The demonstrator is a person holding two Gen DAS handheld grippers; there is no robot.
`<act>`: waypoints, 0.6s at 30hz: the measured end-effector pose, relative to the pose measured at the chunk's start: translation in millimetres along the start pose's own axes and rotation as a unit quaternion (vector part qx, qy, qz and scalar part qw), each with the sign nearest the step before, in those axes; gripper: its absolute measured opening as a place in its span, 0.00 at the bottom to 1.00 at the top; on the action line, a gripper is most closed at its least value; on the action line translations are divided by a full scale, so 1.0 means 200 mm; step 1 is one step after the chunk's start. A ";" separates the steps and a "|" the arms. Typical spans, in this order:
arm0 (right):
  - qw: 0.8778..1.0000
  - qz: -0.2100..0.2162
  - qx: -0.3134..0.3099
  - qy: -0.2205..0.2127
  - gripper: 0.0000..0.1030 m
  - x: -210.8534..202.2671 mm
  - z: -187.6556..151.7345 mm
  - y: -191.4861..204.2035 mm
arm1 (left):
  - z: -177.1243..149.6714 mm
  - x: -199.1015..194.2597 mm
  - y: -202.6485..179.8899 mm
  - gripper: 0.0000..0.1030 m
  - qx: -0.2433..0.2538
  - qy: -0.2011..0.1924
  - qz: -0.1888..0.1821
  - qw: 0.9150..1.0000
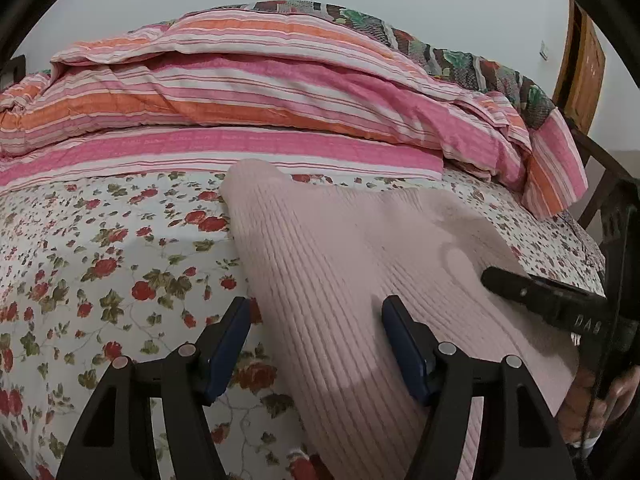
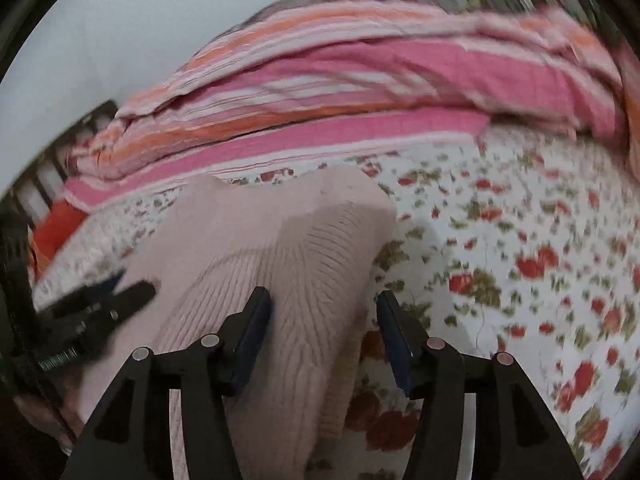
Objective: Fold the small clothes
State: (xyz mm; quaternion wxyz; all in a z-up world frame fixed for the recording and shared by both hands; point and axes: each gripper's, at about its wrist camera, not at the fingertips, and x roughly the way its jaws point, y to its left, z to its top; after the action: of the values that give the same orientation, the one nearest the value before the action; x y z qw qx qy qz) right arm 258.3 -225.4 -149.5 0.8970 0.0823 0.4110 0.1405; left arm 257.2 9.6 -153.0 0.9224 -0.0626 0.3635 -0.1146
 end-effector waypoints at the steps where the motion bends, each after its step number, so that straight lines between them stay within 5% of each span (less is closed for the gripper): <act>1: 1.000 0.004 0.008 0.001 0.52 -0.01 0.00 -0.01 | -0.01 -0.01 0.00 0.65 0.001 -0.001 0.000 1.000; 18: 0.998 -0.061 -0.023 -0.013 0.57 -0.27 -0.19 0.06 | -0.11 -0.14 -0.03 0.66 -0.007 -0.025 -0.003 1.000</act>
State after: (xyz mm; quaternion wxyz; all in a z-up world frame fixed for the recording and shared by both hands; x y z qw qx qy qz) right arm 193.8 -230.7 -132.7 0.9109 0.0379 0.4000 0.0938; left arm 220.7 11.0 -149.3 0.9303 -0.0728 0.3410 -0.1137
